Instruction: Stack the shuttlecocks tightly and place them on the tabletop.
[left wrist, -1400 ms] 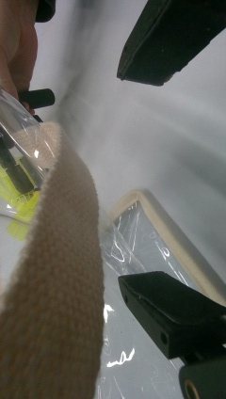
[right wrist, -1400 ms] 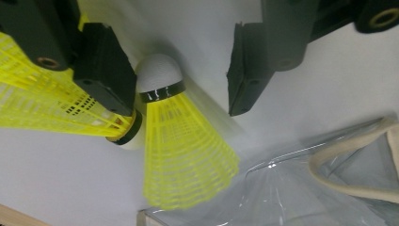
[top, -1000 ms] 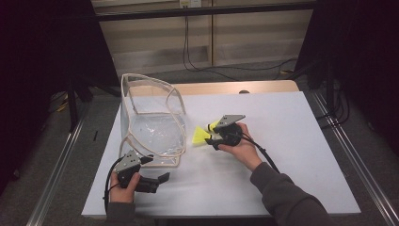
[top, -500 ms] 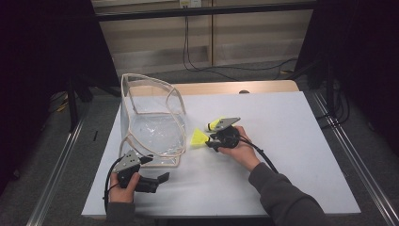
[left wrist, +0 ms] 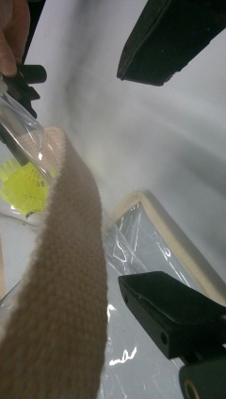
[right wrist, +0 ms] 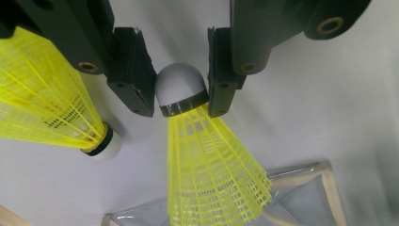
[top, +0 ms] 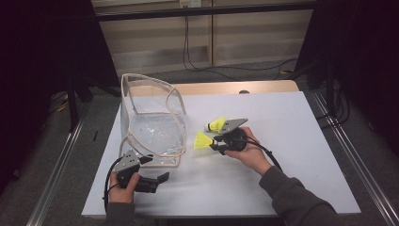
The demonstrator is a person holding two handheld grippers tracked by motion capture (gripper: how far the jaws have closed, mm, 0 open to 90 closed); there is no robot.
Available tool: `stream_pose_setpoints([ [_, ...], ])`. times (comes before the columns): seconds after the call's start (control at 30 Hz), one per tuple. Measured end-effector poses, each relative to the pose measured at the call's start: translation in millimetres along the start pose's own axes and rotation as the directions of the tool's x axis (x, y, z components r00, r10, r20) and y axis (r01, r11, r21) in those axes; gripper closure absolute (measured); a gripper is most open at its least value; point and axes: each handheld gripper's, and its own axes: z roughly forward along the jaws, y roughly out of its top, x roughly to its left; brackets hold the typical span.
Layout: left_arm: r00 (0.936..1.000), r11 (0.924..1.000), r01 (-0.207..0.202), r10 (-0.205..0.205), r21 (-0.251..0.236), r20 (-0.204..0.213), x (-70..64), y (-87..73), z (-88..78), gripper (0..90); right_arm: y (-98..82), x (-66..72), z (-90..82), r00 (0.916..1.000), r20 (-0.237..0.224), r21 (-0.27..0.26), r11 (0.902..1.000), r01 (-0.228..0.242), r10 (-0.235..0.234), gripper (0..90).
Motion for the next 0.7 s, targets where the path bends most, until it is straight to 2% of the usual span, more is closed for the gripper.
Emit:
stream_pose_setpoints([
  [0.47, 1.0000, 1.0000, 0.003, -0.003, 0.002, 0.001, -0.3, 0.6, 0.1, 3.6, -18.9, -7.5, -22.9, 0.9999, 0.000, -0.002, 0.9999, -0.015, 0.015, 62.8],
  [0.7, 1.0000, 1.0000, 0.003, -0.003, 0.000, -0.001, -0.5, 0.7, -0.1, 3.6, -27.4, -8.5, -32.9, 1.0000, 0.006, 0.006, 1.0000, -0.001, 0.001, 62.8],
])
